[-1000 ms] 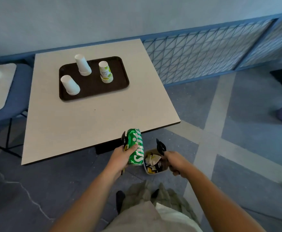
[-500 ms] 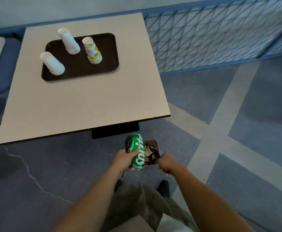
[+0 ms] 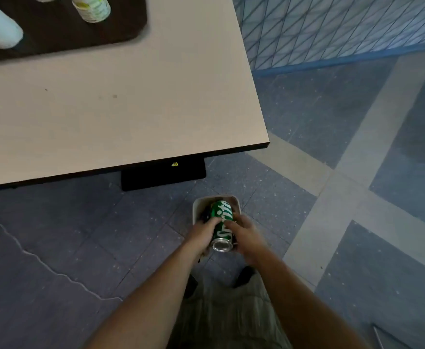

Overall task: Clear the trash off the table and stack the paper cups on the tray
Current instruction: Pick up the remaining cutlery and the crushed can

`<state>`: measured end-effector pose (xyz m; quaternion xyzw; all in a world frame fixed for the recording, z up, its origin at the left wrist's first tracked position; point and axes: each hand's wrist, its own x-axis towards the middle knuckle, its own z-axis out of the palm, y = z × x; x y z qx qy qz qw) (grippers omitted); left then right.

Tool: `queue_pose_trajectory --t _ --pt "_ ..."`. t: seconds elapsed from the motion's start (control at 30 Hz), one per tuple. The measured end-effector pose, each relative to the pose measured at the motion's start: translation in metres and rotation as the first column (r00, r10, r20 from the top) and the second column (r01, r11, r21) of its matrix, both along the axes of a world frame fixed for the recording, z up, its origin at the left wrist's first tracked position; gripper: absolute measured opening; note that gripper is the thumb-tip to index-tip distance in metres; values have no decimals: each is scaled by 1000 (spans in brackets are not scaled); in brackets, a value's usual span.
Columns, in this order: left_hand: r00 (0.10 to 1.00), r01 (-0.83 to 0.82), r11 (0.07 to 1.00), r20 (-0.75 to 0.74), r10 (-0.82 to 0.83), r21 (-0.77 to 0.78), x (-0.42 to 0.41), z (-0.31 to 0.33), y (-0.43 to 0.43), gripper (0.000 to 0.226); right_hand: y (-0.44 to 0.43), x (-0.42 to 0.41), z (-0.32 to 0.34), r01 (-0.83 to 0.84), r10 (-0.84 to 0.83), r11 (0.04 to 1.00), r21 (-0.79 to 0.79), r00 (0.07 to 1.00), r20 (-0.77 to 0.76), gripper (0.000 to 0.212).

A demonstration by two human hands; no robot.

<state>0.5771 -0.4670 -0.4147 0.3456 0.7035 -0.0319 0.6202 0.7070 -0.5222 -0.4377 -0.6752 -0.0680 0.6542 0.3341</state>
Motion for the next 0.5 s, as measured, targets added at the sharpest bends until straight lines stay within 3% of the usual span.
queue_pose_trajectory --t 0.07,0.13,0.3,0.43,0.5 --pt "998 -69 997 -16 68 -37 -1 -25 5 56 2 2 -26 70 -70 996 -46 998 -3 31" --pt "994 -99 991 27 102 -92 1 -49 11 54 7 5 -48 34 -32 996 -79 999 22 35" --pt "964 -211 962 128 234 -173 -1 -87 23 47 30 13 -101 -105 126 964 -242 989 73 67" --pt "977 -206 979 60 205 10 -20 -110 32 75 44 14 -97 -260 295 943 -206 942 163 56" --pt "995 -97 986 24 95 136 -22 -92 31 70 42 13 -88 -324 358 929 -179 908 218 61"
